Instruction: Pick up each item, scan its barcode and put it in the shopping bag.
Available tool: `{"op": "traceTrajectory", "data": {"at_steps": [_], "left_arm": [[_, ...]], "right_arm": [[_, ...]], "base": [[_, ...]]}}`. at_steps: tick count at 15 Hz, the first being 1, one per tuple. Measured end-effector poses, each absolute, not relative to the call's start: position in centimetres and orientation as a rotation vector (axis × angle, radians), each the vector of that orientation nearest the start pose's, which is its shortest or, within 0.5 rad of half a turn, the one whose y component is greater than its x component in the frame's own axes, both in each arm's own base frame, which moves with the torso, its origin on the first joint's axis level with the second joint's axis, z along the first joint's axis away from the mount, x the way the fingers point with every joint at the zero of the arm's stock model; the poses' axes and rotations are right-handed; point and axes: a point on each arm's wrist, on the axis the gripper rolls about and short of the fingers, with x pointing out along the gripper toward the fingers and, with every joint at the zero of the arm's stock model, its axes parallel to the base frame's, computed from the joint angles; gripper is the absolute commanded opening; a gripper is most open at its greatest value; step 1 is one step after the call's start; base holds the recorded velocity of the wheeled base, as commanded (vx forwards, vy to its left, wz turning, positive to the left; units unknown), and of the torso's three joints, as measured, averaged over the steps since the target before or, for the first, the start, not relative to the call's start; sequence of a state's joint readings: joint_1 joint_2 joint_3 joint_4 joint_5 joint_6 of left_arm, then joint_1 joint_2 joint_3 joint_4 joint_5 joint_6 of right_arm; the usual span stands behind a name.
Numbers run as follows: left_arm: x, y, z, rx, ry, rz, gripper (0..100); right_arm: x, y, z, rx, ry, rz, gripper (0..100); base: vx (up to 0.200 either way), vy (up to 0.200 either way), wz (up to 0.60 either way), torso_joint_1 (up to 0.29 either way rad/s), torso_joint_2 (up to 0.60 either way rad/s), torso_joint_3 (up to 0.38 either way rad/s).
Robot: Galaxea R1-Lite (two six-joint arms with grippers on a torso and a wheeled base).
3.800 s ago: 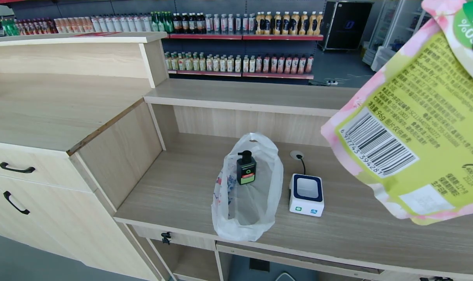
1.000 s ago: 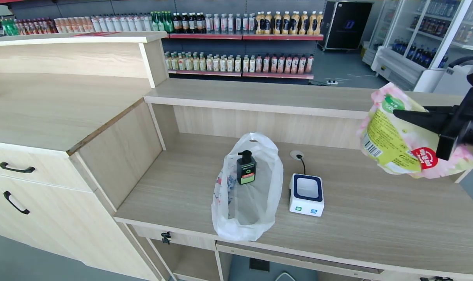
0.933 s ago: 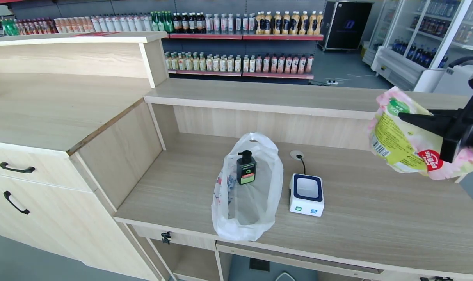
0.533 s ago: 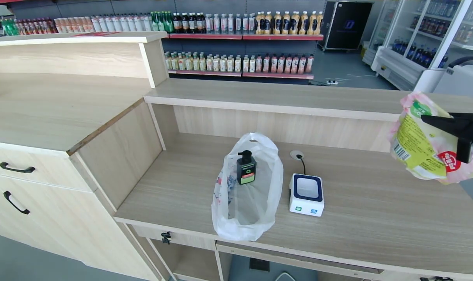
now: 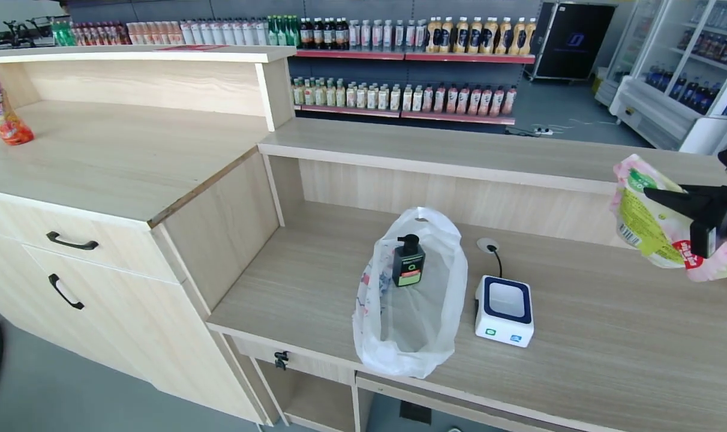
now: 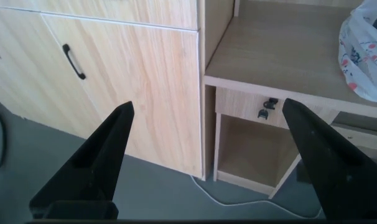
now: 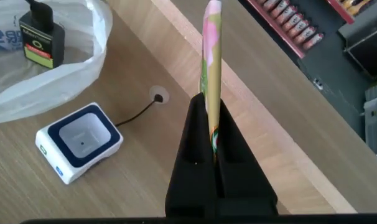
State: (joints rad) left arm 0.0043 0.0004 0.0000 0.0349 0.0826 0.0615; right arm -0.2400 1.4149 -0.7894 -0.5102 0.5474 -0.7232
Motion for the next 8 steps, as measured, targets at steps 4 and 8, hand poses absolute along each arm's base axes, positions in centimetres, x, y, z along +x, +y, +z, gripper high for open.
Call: {"op": "traceTrajectory", "data": {"at_steps": [4,8], "left_arm": [[-2.3,0.2,7.2,0.062,0.038,0.084,100],[-2.3,0.2,7.2,0.062,0.038,0.086,100]], "right_arm": [[25.1,-4.6,23.2,-0.715,0.018,0.363,0],[28.0,-4.4,20.7,-0.758,0.038,0.415,0]], "base": [[0.000,0.000,0.00,0.000,0.00,0.000],[0.000,0.000,0.00,0.000,0.00,0.000]]}}
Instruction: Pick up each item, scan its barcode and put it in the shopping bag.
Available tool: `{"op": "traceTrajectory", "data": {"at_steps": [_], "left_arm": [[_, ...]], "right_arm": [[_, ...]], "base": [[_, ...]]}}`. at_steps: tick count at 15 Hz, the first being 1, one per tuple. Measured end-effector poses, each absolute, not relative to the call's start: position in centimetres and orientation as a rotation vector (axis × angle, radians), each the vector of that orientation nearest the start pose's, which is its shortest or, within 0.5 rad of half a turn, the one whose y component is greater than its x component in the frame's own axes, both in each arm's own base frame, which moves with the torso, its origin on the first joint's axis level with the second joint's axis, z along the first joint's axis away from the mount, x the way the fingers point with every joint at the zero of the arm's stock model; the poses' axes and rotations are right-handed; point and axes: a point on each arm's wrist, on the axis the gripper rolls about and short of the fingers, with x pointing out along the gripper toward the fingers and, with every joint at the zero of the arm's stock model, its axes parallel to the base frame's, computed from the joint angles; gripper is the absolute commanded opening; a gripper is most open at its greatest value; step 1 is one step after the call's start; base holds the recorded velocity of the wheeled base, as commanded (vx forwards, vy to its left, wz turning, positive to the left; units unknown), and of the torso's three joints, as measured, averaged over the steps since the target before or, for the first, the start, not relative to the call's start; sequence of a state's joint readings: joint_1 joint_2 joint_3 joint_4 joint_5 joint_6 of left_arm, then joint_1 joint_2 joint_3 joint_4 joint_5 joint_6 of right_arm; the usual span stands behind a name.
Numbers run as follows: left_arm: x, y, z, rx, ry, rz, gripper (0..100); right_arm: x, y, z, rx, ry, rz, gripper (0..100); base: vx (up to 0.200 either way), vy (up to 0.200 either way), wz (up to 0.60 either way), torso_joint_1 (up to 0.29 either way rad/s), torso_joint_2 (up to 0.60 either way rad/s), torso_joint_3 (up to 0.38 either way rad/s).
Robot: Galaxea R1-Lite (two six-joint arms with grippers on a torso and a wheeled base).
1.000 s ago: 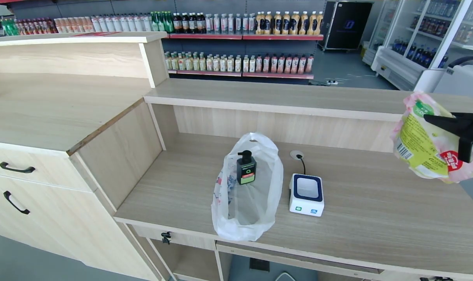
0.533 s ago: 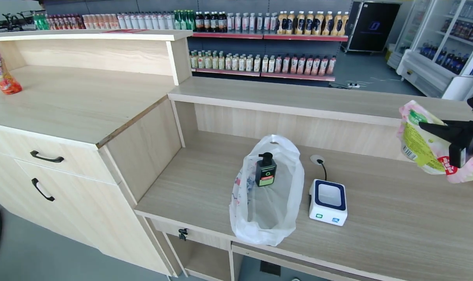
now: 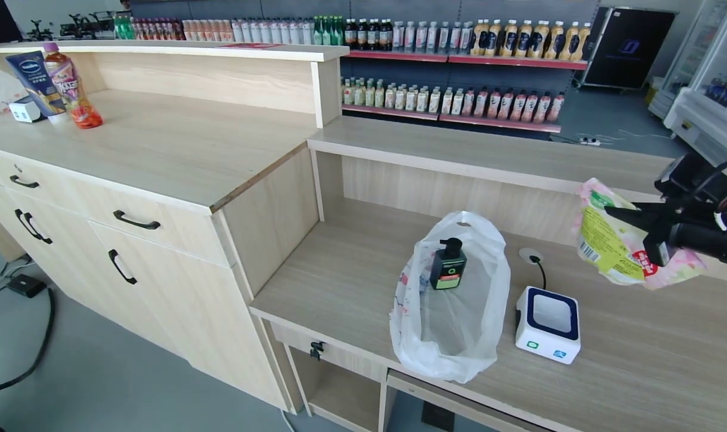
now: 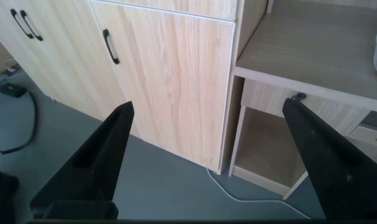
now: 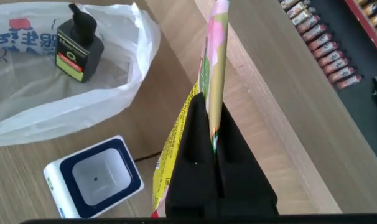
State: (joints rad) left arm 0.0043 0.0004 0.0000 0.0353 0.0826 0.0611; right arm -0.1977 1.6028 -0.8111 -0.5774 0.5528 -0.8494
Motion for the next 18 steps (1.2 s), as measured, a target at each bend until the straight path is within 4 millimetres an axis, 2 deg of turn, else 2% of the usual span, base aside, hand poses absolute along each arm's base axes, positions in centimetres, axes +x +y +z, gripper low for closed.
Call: {"op": "traceTrajectory", "data": {"at_steps": [5,10,15,18], "left_arm": [[-2.3,0.2,7.2,0.063,0.038,0.086,100],[-2.3,0.2,7.2,0.063,0.038,0.085,100],[-2.3,0.2,7.2,0.063,0.038,0.086,100],[-2.3,0.2,7.2,0.062,0.038,0.086,100]], "right_arm": [[31.1,-3.3,17.9,-0.802,-0.022,0.494,0],[33.2,-2.9,14.8,-0.978,-0.040,0.539,0],[35.0,-0.6,14.1,-1.028,-0.154,0.560,0],[35.3,-0.1,13.2,-1.072,-0.151,0.580,0]], "base": [[0.000,0.000,0.00,0.000,0.00,0.000],[0.000,0.000,0.00,0.000,0.00,0.000],[0.000,0.000,0.00,0.000,0.00,0.000],[0.000,0.000,0.00,0.000,0.00,0.000]]}}
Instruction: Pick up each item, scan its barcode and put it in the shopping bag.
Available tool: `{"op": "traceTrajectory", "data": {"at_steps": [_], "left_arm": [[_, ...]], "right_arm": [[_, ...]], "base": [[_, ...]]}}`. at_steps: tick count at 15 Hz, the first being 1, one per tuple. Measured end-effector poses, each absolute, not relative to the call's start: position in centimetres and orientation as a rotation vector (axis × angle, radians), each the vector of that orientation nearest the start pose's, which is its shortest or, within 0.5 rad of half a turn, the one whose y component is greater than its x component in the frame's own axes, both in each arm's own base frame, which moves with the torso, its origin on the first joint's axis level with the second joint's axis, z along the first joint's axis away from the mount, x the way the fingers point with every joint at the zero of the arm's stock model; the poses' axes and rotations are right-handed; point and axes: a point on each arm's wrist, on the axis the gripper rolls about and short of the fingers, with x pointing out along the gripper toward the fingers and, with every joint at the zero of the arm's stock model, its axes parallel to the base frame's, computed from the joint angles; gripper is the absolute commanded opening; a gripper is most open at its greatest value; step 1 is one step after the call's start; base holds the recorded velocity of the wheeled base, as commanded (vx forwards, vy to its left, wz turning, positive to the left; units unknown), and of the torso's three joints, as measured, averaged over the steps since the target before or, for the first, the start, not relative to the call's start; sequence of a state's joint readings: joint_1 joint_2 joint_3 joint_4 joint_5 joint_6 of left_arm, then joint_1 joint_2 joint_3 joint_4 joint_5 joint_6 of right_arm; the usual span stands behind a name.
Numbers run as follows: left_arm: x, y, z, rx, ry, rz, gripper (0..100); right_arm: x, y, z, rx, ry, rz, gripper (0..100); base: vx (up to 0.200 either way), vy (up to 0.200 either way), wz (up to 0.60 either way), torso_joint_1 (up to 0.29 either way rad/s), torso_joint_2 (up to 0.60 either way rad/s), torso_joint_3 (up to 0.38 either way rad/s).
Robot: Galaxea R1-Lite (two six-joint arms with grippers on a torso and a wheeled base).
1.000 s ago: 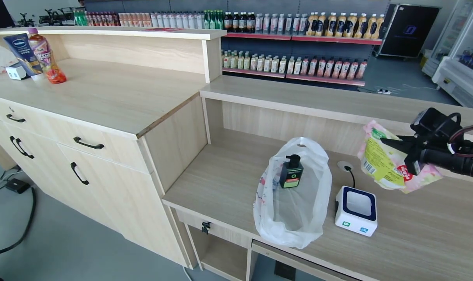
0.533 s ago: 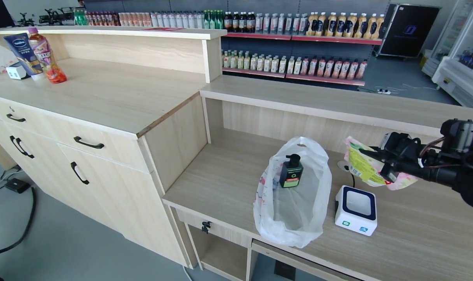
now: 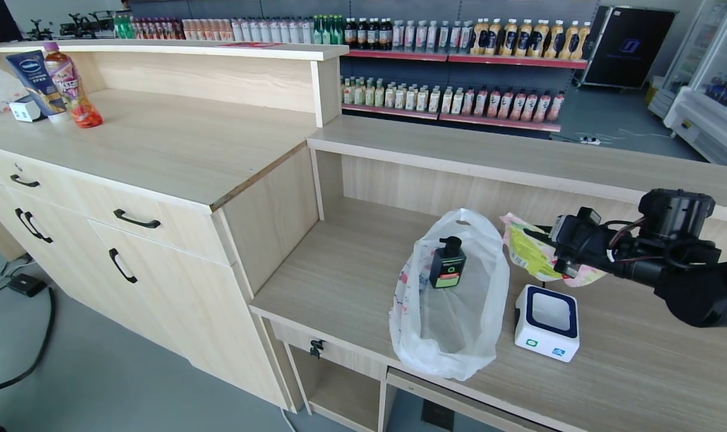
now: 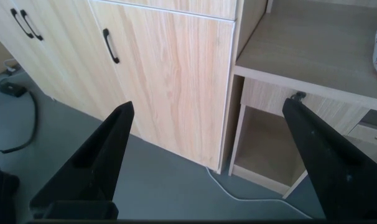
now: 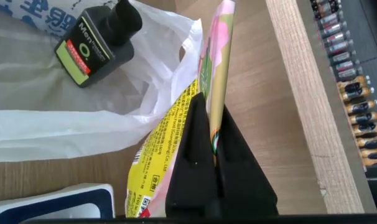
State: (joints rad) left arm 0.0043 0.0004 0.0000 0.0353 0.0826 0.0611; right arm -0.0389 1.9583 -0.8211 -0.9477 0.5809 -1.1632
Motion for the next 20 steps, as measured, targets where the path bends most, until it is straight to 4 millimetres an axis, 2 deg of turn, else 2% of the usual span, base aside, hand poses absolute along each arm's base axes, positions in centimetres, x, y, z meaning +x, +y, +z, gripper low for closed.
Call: {"op": "traceTrajectory", "data": {"at_steps": [7,11,16,20], "left_arm": [[-2.3,0.2,7.2,0.063,0.038,0.085,100],[-2.3,0.2,7.2,0.063,0.038,0.086,100],[-2.3,0.2,7.2,0.062,0.038,0.086,100],[-2.3,0.2,7.2,0.062,0.038,0.086,100]], "right_arm": [[35.0,-0.6,12.1,-1.182,-0.143,0.594,0],[34.4,-1.0,12.1,-1.227,-0.138,0.591,0],[32.7,-2.8,12.0,-1.294,-0.056,0.619,0],[32.4,-2.6,12.5,-1.298,-0.078,0.623,0]], "base": [[0.000,0.000,0.00,0.000,0.00,0.000],[0.000,0.000,0.00,0.000,0.00,0.000],[0.000,0.000,0.00,0.000,0.00,0.000],[0.000,0.000,0.00,0.000,0.00,0.000]]}}
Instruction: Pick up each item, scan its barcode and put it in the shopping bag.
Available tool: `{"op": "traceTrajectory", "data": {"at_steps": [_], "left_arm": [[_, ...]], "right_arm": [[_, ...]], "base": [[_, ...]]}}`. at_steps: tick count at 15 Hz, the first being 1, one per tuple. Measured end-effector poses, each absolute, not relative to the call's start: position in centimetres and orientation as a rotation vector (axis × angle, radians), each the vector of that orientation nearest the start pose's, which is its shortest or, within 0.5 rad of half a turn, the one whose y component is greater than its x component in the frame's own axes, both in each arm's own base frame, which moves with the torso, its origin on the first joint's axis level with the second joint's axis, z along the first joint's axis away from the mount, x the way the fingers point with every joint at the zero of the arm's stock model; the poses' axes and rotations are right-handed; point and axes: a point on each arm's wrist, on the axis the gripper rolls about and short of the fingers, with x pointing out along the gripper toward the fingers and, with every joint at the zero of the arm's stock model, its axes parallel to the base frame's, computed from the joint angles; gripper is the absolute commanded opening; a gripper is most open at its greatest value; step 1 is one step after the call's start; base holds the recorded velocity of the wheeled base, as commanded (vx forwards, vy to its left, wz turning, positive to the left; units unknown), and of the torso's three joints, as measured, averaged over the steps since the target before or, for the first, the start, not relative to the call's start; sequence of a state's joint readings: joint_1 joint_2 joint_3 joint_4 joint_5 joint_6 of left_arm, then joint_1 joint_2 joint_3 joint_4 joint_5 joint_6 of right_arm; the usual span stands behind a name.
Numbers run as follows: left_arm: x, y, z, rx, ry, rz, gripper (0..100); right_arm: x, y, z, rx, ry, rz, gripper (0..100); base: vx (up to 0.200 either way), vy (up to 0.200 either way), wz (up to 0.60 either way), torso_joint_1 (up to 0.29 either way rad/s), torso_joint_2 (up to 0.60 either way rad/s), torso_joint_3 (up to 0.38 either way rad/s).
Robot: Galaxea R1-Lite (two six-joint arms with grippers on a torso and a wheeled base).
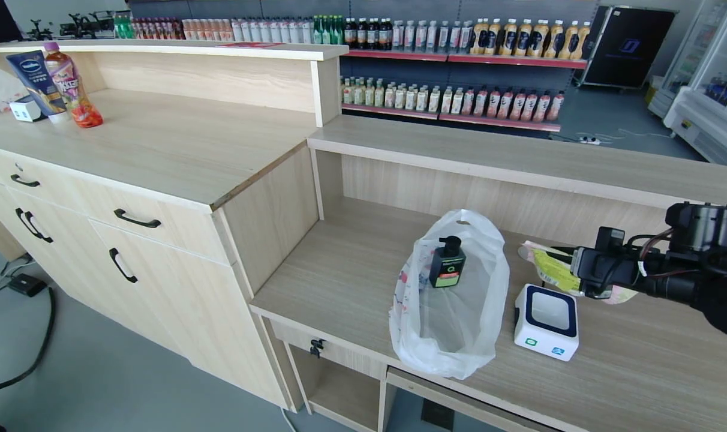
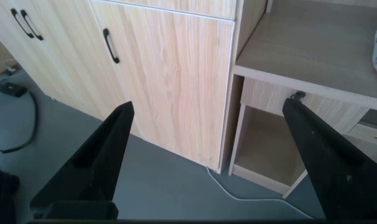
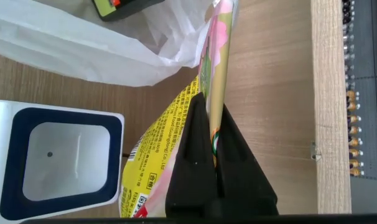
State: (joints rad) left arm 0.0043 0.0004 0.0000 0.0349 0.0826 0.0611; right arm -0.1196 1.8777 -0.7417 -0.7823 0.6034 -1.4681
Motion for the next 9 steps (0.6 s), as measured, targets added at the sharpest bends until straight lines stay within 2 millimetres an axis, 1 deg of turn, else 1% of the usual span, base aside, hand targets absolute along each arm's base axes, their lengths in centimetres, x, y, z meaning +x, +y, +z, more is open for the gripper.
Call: {"op": "traceTrajectory", "data": {"at_steps": [9], "left_arm": [[-2.29,0.18,7.19,0.063,0.038,0.086,100]], "right_arm": [[31.79,-2.33,12.65,-1.305,-0.080,0.631,0]], "base": [[0.000,0.000,0.00,0.000,0.00,0.000]]}}
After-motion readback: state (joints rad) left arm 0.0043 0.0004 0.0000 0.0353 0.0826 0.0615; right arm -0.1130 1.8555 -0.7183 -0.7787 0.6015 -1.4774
